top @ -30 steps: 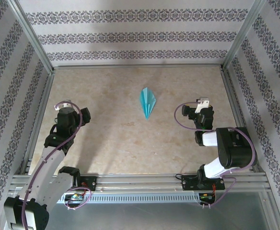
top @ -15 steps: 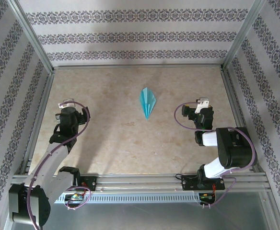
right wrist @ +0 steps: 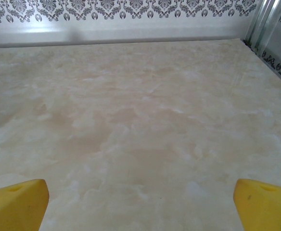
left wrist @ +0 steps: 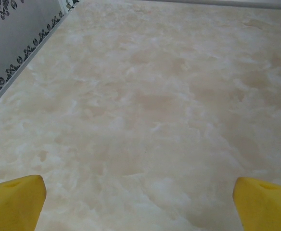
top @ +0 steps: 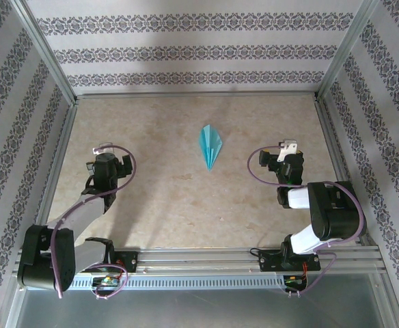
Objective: Fold a paper plane with a square sheet of paper (fold left side to right side)
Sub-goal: Reset both arms
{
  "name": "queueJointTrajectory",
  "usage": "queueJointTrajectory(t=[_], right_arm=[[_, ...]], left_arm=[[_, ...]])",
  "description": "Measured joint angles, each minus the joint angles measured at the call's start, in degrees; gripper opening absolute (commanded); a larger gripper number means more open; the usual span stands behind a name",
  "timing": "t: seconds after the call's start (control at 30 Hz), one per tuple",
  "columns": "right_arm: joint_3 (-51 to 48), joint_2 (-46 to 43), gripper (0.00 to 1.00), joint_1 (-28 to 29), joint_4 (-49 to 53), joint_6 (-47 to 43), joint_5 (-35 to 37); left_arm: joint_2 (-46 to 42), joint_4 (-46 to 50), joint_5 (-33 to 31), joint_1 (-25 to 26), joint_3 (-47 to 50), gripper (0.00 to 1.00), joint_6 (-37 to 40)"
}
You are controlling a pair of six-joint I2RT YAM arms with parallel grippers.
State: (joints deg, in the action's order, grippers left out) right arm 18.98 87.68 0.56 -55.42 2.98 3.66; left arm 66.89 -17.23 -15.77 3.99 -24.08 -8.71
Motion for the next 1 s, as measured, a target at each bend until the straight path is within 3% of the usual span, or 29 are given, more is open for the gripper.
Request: queueJointTrajectory(t=[0.53,0.73,1.0], right_arm=[[1.0,0.0,0.98,0.1,0.4,-0.2,0.2],[1.0,0.0,0.98,0.1,0.5,-0.2,0.2],[1.0,0.0,0.98,0.1,0.5,-0.2,0.2]], left_arm=[[13.9,-28.2,6.2,-0.3,5.6,1.00,6.6],[23.8,-40.9,8.5,-0.4,6.9,1.00,8.5],[25.0,-42.0,9.6,-1.2,6.1,1.00,8.7]])
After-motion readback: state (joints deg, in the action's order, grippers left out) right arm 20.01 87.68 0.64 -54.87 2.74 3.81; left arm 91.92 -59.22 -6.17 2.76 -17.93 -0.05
